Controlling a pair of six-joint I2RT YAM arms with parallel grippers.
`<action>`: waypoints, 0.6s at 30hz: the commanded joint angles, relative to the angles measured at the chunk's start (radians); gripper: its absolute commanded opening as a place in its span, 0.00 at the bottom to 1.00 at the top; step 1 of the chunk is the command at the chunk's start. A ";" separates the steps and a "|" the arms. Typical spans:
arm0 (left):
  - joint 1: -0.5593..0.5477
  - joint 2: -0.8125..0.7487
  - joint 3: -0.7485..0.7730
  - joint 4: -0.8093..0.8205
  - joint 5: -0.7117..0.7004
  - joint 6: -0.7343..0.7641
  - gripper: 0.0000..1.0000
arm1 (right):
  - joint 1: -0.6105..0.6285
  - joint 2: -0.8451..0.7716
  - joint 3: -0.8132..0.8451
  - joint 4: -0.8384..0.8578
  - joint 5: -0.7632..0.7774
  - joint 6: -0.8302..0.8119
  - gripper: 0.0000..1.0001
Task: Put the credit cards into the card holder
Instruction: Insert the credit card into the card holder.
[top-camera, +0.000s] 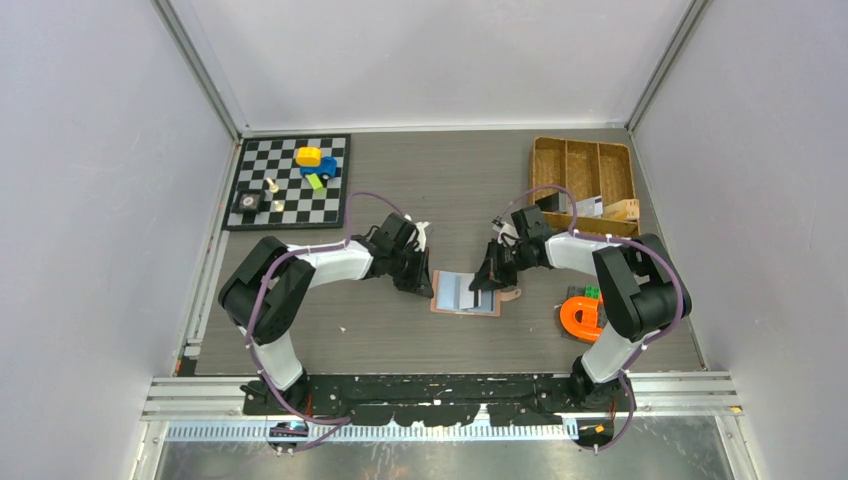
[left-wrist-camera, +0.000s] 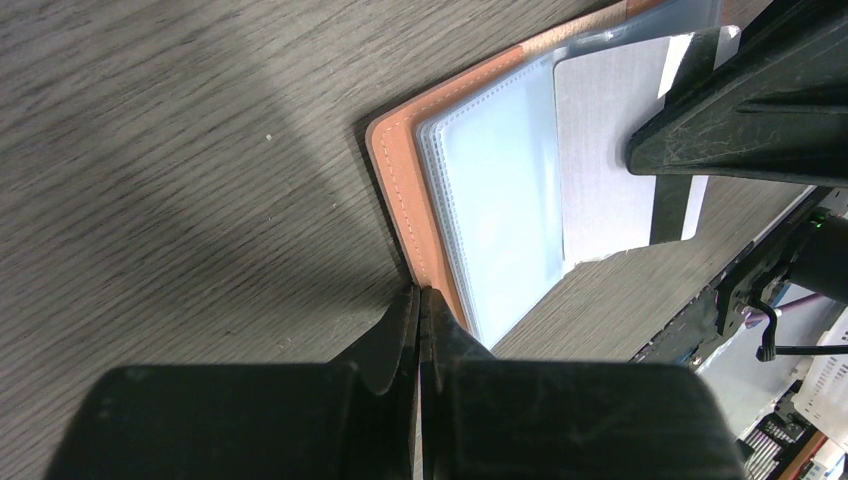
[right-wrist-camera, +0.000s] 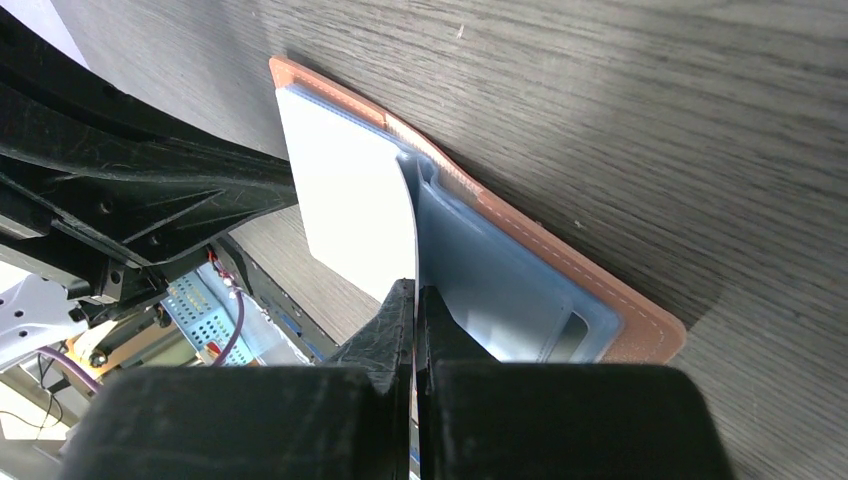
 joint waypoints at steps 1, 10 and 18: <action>-0.003 0.057 -0.031 -0.068 -0.140 0.060 0.00 | 0.005 0.019 -0.011 -0.023 0.103 -0.027 0.00; -0.002 0.055 -0.033 -0.057 -0.122 0.056 0.00 | 0.046 0.050 -0.035 0.043 0.117 0.011 0.01; -0.002 0.056 -0.034 -0.054 -0.117 0.055 0.00 | 0.056 0.064 -0.061 0.086 0.124 0.041 0.01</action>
